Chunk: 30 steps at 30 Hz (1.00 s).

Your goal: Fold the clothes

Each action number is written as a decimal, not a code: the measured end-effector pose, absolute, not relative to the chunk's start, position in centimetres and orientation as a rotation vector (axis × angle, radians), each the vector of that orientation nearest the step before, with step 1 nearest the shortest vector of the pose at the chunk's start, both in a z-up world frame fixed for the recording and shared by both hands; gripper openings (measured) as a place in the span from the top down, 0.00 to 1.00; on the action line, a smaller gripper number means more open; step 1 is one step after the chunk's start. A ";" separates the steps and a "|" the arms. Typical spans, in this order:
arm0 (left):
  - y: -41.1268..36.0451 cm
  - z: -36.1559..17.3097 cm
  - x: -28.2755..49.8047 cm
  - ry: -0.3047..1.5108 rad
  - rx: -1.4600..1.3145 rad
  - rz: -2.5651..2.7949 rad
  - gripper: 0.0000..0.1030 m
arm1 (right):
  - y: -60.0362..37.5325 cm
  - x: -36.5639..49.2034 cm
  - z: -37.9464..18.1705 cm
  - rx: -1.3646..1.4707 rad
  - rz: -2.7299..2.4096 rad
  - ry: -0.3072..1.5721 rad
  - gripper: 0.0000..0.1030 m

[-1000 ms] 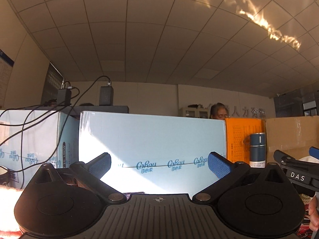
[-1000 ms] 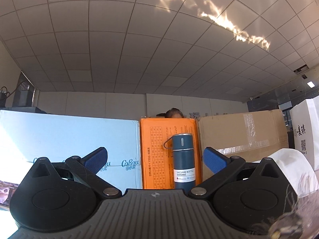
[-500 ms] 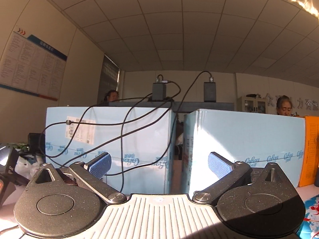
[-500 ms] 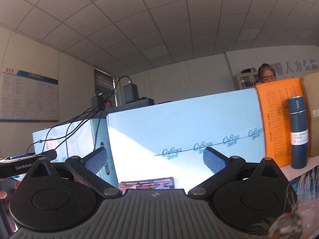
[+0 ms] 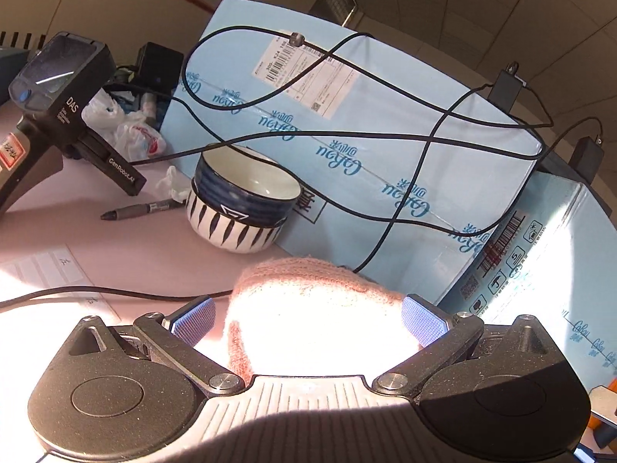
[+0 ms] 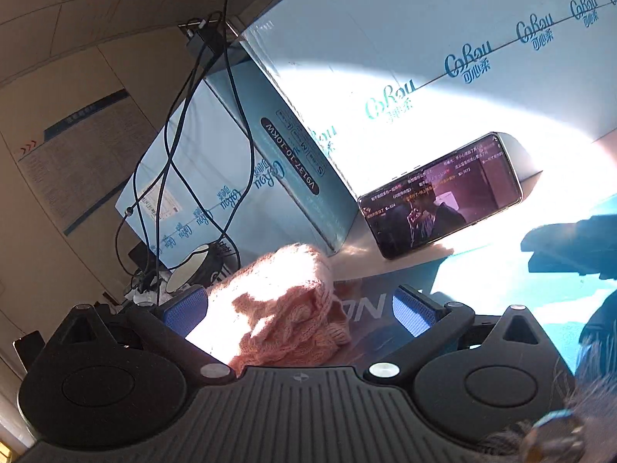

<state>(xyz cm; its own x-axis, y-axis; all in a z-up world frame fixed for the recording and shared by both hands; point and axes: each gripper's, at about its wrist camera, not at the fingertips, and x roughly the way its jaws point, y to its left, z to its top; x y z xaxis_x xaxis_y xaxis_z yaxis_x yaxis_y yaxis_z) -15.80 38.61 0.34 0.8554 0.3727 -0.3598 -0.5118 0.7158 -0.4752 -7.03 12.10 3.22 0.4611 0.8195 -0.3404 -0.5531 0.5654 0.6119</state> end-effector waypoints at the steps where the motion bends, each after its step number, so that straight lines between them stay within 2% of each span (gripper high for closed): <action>1: 38.8 0.2 -16.0 0.239 -0.598 0.491 0.00 | 12.9 -6.7 2.8 0.457 0.881 0.690 0.00; 6: 39.0 -0.8 -15.3 0.274 -0.602 0.464 0.00 | 17.3 -4.9 0.4 0.483 0.832 0.789 0.00; 9: 38.4 -1.3 -14.2 0.323 -0.558 0.441 0.00 | 19.7 -4.6 -0.7 0.439 0.784 0.788 0.00; 12: 37.7 -1.6 -13.3 0.366 -0.517 0.424 0.00 | 21.0 -4.9 -1.3 0.441 0.757 0.765 0.04; 16: 37.4 -1.6 -13.3 0.375 -0.499 0.442 0.00 | 21.6 -6.0 -1.6 0.458 0.754 0.751 0.29; 19: 37.3 -1.5 -13.7 0.368 -0.490 0.455 0.13 | 21.3 -6.9 -1.2 0.476 0.783 0.716 0.48; 21: 37.0 -1.3 -14.1 0.346 -0.476 0.451 0.32 | 21.0 -7.4 -0.8 0.483 0.810 0.703 0.53; 22: 36.9 -1.1 -14.3 0.332 -0.469 0.447 0.36 | 20.7 -7.6 -0.6 0.492 0.829 0.698 0.56; 24: 36.7 -0.9 -14.7 0.295 -0.468 0.428 0.57 | 19.9 -8.1 0.0 0.517 0.868 0.692 0.60; 27: 36.2 -0.4 -15.3 0.229 -0.458 0.359 0.64 | 18.1 -8.8 1.1 0.579 0.918 0.679 0.62; 30: 35.4 0.2 -15.8 0.160 -0.431 0.250 0.64 | 15.5 -9.9 2.4 0.622 0.929 0.639 0.62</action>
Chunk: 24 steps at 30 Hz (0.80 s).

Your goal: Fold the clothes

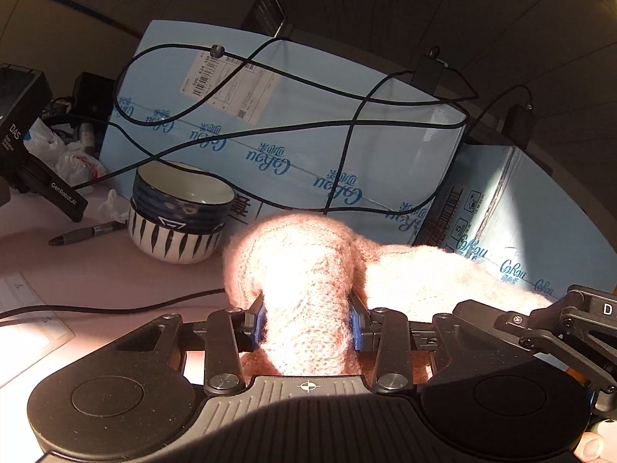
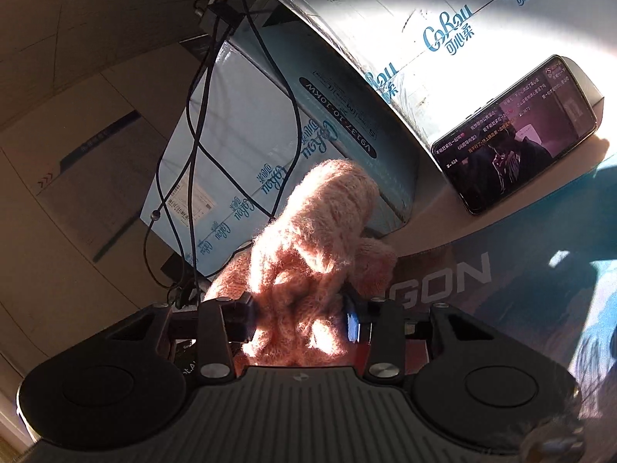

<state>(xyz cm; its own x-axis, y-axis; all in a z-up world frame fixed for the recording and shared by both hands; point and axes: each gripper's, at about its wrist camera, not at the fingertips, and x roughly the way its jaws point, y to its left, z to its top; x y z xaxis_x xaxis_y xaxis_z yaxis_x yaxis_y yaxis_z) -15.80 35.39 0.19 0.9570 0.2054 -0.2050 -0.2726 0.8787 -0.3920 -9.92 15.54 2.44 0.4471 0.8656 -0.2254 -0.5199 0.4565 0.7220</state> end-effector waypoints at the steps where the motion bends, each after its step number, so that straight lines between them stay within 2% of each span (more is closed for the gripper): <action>1: 35.1 0.4 -16.0 0.136 -0.422 0.214 0.64 | 14.6 -10.2 2.8 0.633 0.926 0.624 0.62; 4: 34.0 1.0 -16.7 0.069 -0.399 0.053 0.64 | 10.5 -10.9 3.9 0.659 0.921 0.581 0.62; 9: 28.1 2.8 -16.7 0.101 -0.321 -0.121 0.64 | 2.9 -11.6 4.8 0.670 0.890 0.522 0.62; 17: 15.7 4.4 -13.7 0.214 -0.254 -0.243 0.64 | -9.3 -12.6 3.0 0.752 0.676 0.420 0.62; 24: 9.3 2.0 -9.8 0.380 -0.216 -0.327 0.64 | -15.9 -12.8 0.9 0.741 0.478 0.433 0.60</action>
